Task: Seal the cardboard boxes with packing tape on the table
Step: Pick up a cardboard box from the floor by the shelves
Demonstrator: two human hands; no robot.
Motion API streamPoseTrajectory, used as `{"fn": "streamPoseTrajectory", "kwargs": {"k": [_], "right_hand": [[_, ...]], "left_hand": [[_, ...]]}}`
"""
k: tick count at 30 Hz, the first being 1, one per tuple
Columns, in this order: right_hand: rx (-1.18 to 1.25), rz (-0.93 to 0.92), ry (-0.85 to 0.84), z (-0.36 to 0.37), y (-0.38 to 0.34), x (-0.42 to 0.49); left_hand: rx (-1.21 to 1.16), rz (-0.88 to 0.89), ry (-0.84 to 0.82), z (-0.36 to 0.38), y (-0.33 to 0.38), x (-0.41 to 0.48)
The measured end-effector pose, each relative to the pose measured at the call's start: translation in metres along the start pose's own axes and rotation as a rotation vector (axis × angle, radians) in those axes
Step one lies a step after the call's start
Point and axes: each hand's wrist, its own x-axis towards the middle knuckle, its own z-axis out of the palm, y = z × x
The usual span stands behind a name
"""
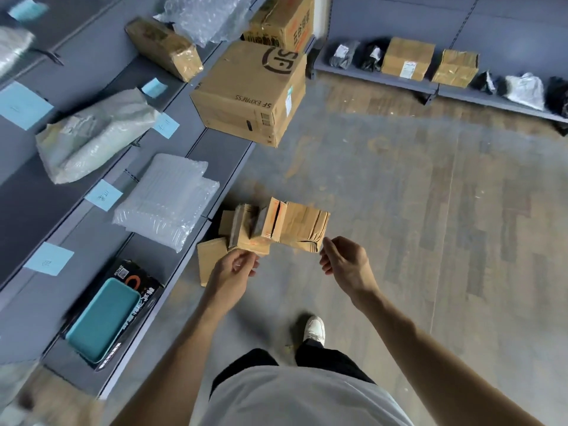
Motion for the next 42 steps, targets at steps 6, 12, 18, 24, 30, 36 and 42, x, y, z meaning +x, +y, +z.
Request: {"fn": "streamPoseTrajectory", "kwargs": {"k": [6,12,18,24,30,36,42], "right_hand": [[-0.009,-0.026,-0.066,0.007,-0.023,0.055],[-0.032,-0.007,-0.088,0.024,-0.042,0.110],[-0.011,0.036,-0.032,0.052,-0.059,0.167],[-0.014,0.066,0.018,0.083,-0.085,0.217],[-0.043,0.074,0.047,0.115,-0.102,0.257],[-0.067,0.099,0.059,0.129,-0.107,0.287],[-0.117,0.114,0.012,0.131,-0.104,0.320]], "left_hand": [[0.013,-0.039,0.061,-0.005,0.018,0.030],[0.056,-0.066,0.073,-0.014,0.032,0.082],[0.012,-0.093,0.032,-0.031,0.047,0.155],[0.089,-0.076,-0.049,-0.061,0.071,0.219],[0.124,-0.090,-0.099,-0.081,0.093,0.273],[0.154,-0.105,-0.146,-0.086,0.098,0.306],[0.206,-0.115,-0.134,-0.078,0.100,0.325]]}}
